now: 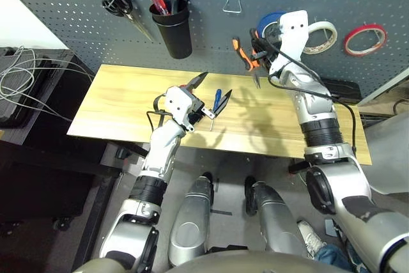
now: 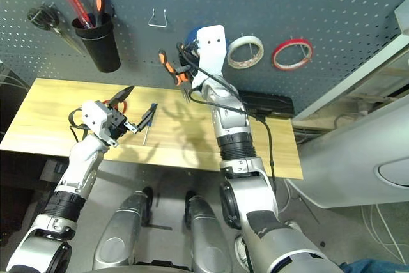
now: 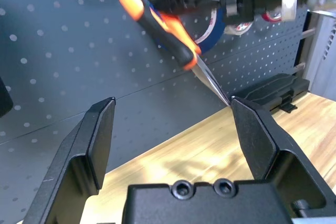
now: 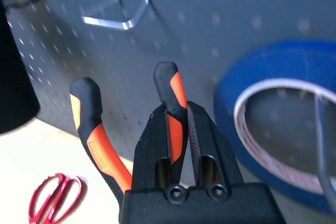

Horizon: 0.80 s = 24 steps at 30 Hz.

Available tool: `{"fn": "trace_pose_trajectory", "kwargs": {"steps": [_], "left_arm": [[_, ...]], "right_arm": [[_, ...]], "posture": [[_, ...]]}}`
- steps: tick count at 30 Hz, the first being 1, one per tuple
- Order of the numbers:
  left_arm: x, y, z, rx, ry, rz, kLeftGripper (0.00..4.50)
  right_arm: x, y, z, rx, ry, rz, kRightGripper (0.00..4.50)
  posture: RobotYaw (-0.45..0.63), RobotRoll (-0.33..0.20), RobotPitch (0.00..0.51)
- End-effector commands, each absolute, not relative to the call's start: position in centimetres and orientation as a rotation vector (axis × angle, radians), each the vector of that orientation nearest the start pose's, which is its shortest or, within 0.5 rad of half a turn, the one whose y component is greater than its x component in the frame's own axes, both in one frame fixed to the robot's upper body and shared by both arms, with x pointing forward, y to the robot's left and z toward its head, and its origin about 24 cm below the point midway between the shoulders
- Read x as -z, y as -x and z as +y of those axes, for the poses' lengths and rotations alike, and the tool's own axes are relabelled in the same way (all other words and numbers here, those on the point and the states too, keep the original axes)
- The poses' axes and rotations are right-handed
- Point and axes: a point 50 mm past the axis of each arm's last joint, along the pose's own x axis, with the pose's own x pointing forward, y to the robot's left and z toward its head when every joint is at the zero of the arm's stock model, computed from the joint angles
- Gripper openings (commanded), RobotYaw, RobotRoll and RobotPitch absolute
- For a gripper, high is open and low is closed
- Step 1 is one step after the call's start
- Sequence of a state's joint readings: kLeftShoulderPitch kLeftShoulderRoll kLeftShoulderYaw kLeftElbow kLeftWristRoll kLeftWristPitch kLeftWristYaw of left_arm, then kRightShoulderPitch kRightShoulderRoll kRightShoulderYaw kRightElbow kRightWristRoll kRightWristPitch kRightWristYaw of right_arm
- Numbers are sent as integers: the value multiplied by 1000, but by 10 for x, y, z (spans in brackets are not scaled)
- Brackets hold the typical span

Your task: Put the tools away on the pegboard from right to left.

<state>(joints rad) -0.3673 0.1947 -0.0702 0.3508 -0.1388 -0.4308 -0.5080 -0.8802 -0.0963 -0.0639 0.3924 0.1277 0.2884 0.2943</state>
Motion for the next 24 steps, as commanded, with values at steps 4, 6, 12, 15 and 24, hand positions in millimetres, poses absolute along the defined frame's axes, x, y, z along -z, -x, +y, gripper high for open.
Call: {"fn": "trace_pose_trajectory", "kwargs": {"steps": [4,6,12,15,24], "left_arm": [[-99,-307,132,612,-179,-395,4500],[-100,-307,132,612,-180,-397,4500],[-101,-309,131,611,-181,-401,4500],[-102,-309,131,610,-182,-404,4500],[-102,-309,131,606,-189,-404,4500]], "right_arm": [[-235,-373,-87,-502,-27,-345,265],[-241,-372,-86,-509,-36,-375,265],[-255,-369,-83,-533,-62,-446,265],[-261,-367,-82,-542,-75,-473,265],[-284,-364,-71,-559,-130,-582,265]], "posture": [[145,0,251],[143,0,250],[145,0,253],[145,0,255],[147,0,256]]}}
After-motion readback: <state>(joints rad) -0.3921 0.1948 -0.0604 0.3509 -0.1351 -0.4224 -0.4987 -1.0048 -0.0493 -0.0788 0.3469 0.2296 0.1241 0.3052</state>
